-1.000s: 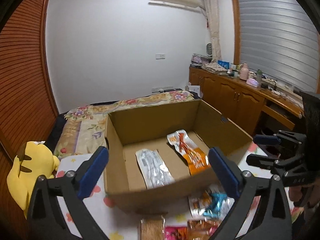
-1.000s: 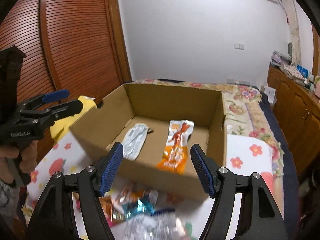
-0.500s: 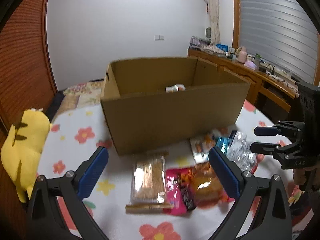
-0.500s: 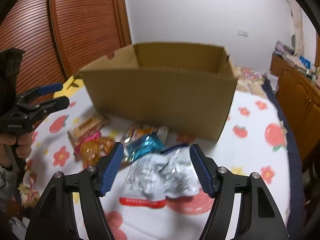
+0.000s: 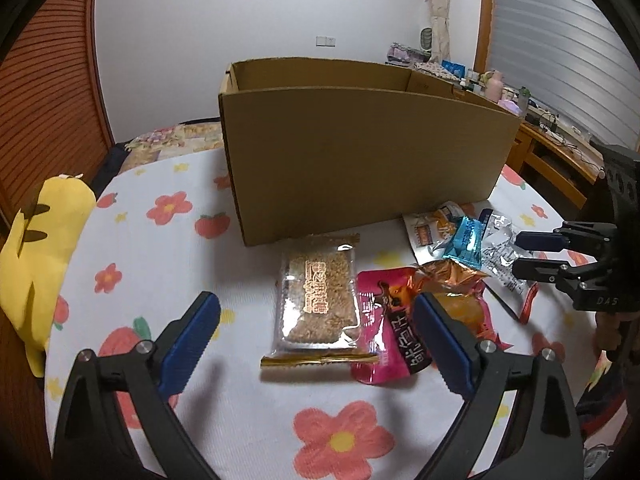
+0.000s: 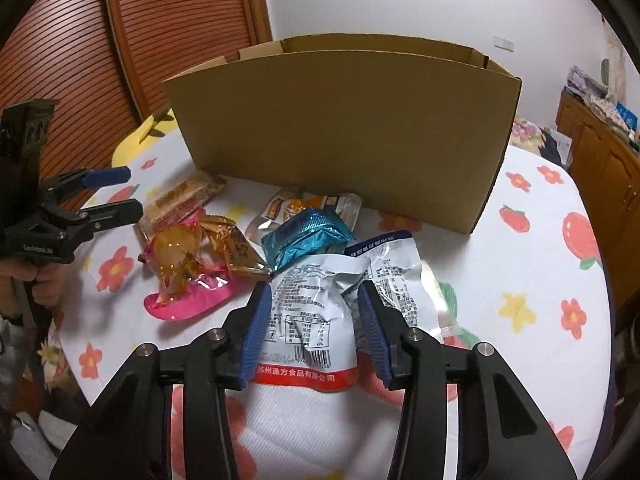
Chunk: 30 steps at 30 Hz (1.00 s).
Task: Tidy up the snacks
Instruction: 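Close left tool on the rice-cracker bar while right tool grips a silver pack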
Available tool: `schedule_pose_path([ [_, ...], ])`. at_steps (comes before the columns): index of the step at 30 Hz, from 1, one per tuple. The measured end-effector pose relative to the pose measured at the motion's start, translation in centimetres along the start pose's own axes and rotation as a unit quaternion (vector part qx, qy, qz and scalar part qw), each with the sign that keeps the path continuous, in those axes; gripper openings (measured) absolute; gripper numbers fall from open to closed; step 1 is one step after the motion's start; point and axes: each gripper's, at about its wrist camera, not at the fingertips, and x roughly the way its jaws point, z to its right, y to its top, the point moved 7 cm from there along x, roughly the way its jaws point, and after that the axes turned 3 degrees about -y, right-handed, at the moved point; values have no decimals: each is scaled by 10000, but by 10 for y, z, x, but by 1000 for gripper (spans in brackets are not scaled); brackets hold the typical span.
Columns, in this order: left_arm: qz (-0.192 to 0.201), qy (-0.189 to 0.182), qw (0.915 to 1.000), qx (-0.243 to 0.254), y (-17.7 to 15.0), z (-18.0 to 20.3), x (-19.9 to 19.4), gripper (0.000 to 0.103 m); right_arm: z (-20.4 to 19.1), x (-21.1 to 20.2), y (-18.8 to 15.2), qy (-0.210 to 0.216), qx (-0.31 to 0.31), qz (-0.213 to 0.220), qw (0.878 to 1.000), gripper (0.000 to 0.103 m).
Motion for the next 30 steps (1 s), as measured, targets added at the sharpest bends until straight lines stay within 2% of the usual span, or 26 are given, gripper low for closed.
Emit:
schedule_pose_path([
  [5,-128,43,9999,-93,-6,-6,8,96,-2,0,-1,-74,-47,-62,9999,48],
  [7,-158,19,9998,-115,-7,-7,9,96,-4,2,0,-94,-74,-99,9999,55],
  [11,-157,24,9998,-129,-6,-9,8,96,-15,5,-5,86,-114,-236,9996,55],
  [16,-172,-7,9998,-115,-4,-8,10,96,-18,12,-6,-53,-187,-308,9993,55],
  [20,-270,-85,9995,-161,-2,-7,15,82,-16,18,-4,-164,-253,-335,9990,56],
  [23,-361,-110,9990,-235,2,-7,20,75,-19,20,-7,-327,-405,-285,9982,56],
  [26,-478,-128,9984,-268,5,-7,26,73,-25,23,-9,-604,-658,-230,9957,56],
  [30,-567,-179,9977,-312,9,-5,32,73,-25,24,-11,-649,-673,-201,9954,56],
])
